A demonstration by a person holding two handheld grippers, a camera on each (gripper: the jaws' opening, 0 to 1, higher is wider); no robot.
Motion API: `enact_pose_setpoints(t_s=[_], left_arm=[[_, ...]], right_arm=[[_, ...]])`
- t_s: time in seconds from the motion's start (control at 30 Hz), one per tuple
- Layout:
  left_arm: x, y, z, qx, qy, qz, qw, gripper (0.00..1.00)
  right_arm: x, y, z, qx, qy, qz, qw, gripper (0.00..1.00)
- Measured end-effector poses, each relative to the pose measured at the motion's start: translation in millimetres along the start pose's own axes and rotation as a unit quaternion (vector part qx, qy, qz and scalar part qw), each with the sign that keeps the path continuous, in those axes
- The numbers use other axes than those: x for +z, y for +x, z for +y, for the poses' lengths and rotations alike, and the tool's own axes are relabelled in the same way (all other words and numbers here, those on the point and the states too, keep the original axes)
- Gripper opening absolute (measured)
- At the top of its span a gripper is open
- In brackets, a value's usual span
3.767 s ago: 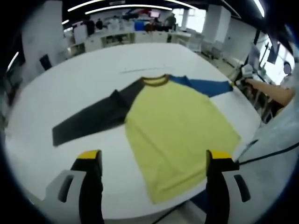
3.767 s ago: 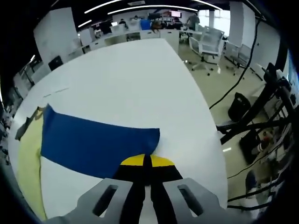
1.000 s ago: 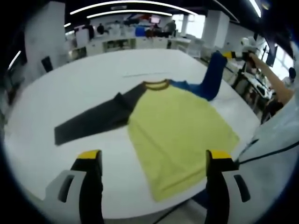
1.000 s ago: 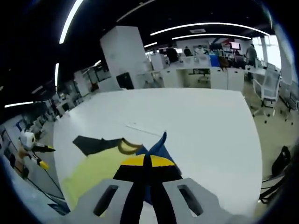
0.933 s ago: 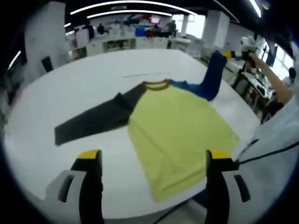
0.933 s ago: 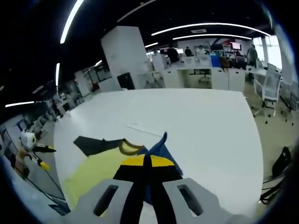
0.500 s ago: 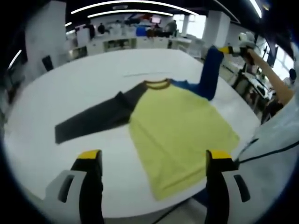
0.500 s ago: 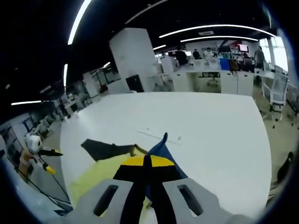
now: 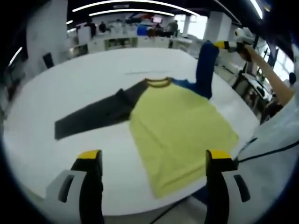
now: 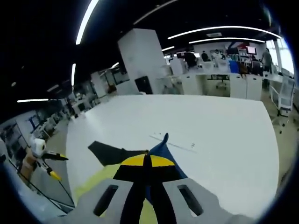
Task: Fold the garment on the visible template until the final outline fits inside the template.
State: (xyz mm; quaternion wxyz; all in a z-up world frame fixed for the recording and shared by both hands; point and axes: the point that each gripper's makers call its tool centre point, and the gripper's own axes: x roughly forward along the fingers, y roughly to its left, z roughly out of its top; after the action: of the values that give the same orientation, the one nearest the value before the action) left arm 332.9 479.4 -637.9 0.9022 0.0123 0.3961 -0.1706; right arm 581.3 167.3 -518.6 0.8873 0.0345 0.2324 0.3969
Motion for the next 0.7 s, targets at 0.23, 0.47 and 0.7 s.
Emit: enact_pose_setpoints(t_s=[0.23,0.47,0.7], left_arm=[[-1.9,-1,3.4,-0.001,-0.005,-0.002,1.0,0.87],[-3.5,0,7.3,-0.003,-0.006,0.001,1.0,0.87],[-4.7,-1,13.9,-0.002,-0.007,0.004,1.0,0.87]], right_arm=[[2.4,12,17,0.013,-0.003,0.0,0.9999,0.02],[6.4,26,34,0.026,-0.009,0.002,0.9996,0.02],[8.1,41,48,0.037,-0.01,0.004,0.9992,0.02]])
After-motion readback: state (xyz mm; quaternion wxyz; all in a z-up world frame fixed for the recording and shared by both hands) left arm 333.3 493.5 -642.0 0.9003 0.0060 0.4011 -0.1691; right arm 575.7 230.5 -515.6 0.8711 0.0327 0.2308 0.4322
